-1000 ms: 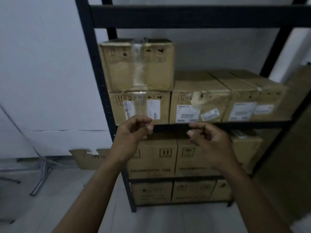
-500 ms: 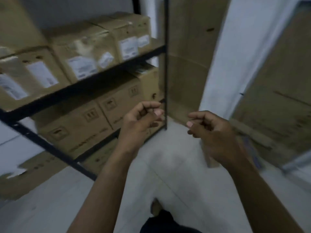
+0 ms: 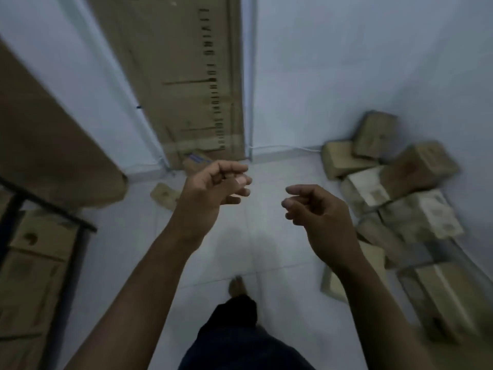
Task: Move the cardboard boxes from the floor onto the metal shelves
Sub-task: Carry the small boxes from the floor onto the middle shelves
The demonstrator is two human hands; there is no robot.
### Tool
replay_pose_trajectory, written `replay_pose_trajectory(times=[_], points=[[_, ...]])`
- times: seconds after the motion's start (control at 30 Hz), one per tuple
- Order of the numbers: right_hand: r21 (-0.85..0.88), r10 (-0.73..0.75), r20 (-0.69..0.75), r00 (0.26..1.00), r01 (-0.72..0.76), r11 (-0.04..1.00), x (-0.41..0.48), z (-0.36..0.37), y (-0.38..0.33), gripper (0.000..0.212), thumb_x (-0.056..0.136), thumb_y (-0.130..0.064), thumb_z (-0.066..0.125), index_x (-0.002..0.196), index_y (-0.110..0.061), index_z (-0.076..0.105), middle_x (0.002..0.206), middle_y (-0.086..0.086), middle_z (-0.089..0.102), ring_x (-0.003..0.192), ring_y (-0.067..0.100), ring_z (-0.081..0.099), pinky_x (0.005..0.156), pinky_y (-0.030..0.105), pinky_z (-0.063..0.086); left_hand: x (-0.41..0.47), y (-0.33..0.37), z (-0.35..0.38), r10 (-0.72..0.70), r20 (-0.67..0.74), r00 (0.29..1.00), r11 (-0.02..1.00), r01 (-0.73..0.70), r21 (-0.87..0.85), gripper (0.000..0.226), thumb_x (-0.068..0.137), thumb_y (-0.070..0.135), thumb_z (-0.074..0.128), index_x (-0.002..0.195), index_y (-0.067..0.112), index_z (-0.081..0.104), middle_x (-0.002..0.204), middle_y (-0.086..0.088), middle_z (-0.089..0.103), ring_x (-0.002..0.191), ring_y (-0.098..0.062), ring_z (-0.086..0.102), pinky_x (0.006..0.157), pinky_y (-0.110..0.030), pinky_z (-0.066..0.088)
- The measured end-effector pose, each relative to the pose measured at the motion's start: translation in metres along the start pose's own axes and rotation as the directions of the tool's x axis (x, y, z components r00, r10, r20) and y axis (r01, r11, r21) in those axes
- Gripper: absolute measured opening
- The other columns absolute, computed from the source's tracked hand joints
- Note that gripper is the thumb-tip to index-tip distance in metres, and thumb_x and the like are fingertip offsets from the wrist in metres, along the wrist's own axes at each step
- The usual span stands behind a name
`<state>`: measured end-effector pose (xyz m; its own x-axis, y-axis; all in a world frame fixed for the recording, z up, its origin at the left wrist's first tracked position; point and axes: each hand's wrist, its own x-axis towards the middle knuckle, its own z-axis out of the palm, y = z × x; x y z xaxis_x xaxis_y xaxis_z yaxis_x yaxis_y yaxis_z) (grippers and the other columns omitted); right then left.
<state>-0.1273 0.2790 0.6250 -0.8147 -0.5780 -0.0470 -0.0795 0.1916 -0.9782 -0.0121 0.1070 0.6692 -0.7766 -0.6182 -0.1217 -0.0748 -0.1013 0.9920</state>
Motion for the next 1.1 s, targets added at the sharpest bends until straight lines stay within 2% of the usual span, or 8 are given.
replay_pose_trajectory(times=[0.13, 0.27, 0.43, 0.57, 0.77, 0.83, 0.9, 1.1], points=[[-0.036, 0.109, -0.133, 0.985, -0.115, 0.993, -0.006, -0.055, 0.032, 0.015, 0.089, -0.029, 0.073, 0.101, -0.038, 0.069, 0.088, -0.006, 0.073, 0.082, 0.013, 0.07, 0.076, 0.04, 0.06, 0.04, -0.008, 0.068, -0.035, 0.185, 0.982, 0.999, 0.031, 0.028, 0.018, 0.087, 0.01, 0.069, 0.105, 0.011, 0.069, 0.091, -0.004, 0.075, 0.082, -0.021, 0.071, 0.079, -0.038, 0.055], [-0.039, 0.194, -0.247, 0.949, -0.21, 0.977, 0.007, -0.103, 0.056, 0.017, 0.088, -0.03, 0.073, 0.102, -0.039, 0.069, 0.09, -0.007, 0.073, 0.083, 0.013, 0.07, 0.075, 0.034, 0.058, 0.089, -0.023, 0.132, -0.068, 0.328, 0.942, 0.997, 0.056, 0.046, 0.016, 0.092, 0.003, 0.063, 0.101, 0.014, 0.07, 0.089, -0.004, 0.075, 0.082, -0.023, 0.07, 0.078, -0.039, 0.054], [-0.048, 0.327, -0.329, 0.886, -0.361, 0.931, 0.038, -0.162, 0.091, 0.02, 0.089, -0.031, 0.073, 0.103, -0.044, 0.068, 0.089, -0.012, 0.072, 0.082, 0.009, 0.068, 0.077, 0.037, 0.057, 0.155, -0.059, 0.204, -0.167, 0.433, 0.886, 0.986, 0.149, 0.076, 0.017, 0.093, 0.002, 0.061, 0.102, 0.013, 0.07, 0.096, -0.015, 0.071, 0.083, -0.023, 0.069, 0.076, -0.035, 0.053], [-0.04, 0.449, -0.394, 0.802, -0.503, 0.864, 0.068, -0.199, 0.15, 0.026, 0.085, -0.037, 0.076, 0.108, -0.044, 0.065, 0.094, -0.011, 0.071, 0.087, 0.005, 0.067, 0.081, 0.044, 0.059, 0.2, -0.128, 0.247, -0.342, 0.393, 0.853, 0.939, 0.33, 0.099, 0.015, 0.094, 0.001, 0.059, 0.099, 0.011, 0.069, 0.09, -0.007, 0.071, 0.082, -0.024, 0.066, 0.076, -0.038, 0.05], [-0.098, 0.582, -0.391, 0.713, -0.661, 0.744, 0.107, -0.226, 0.286, 0.058, 0.078, -0.044, 0.079, 0.131, -0.035, 0.055, 0.115, -0.012, 0.063, 0.102, 0.006, 0.062, 0.078, 0.029, 0.052, 0.239, -0.28, 0.281, -0.552, 0.261, 0.792, 0.834, 0.531, 0.153, 0.015, 0.095, -0.001, 0.057, 0.104, 0.006, 0.066, 0.093, -0.011, 0.069, 0.084, -0.027, 0.064, 0.075, -0.035, 0.046], [-0.133, 0.63, -0.364, 0.686, -0.708, 0.694, 0.119, -0.23, 0.342, 0.069, 0.076, -0.049, 0.078, 0.138, -0.033, 0.05, 0.122, -0.01, 0.06, 0.103, 0.005, 0.059, 0.075, 0.023, 0.048, 0.246, -0.339, 0.285, -0.603, 0.216, 0.767, 0.797, 0.578, 0.173, 0.015, 0.094, 0.0, 0.058, 0.1, 0.009, 0.068, 0.091, -0.01, 0.071, 0.082, -0.025, 0.065, 0.073, -0.034, 0.046], [-0.185, 0.674, -0.32, 0.666, -0.742, 0.645, 0.129, -0.232, 0.403, 0.077, 0.077, -0.049, 0.078, 0.144, -0.029, 0.045, 0.131, -0.007, 0.057, 0.107, 0.01, 0.057, 0.075, 0.021, 0.046, 0.249, -0.402, 0.29, -0.659, 0.179, 0.73, 0.751, 0.626, 0.211, 0.015, 0.093, 0.002, 0.06, 0.096, 0.013, 0.07, 0.09, -0.009, 0.071, 0.079, -0.022, 0.067, 0.07, -0.031, 0.047], [-0.287, 0.761, -0.262, 0.593, -0.801, 0.525, 0.153, -0.248, 0.585, 0.096, 0.076, -0.055, 0.077, 0.155, -0.02, 0.033, 0.152, 0.006, 0.045, 0.128, 0.026, 0.051, 0.1, 0.039, 0.044, 0.253, -0.582, 0.324, -0.788, 0.132, 0.601, 0.609, 0.731, 0.31, 0.016, 0.095, 0.004, 0.06, 0.092, 0.018, 0.067, 0.098, -0.012, 0.067, 0.076, -0.017, 0.062, 0.063, -0.026, 0.043]])
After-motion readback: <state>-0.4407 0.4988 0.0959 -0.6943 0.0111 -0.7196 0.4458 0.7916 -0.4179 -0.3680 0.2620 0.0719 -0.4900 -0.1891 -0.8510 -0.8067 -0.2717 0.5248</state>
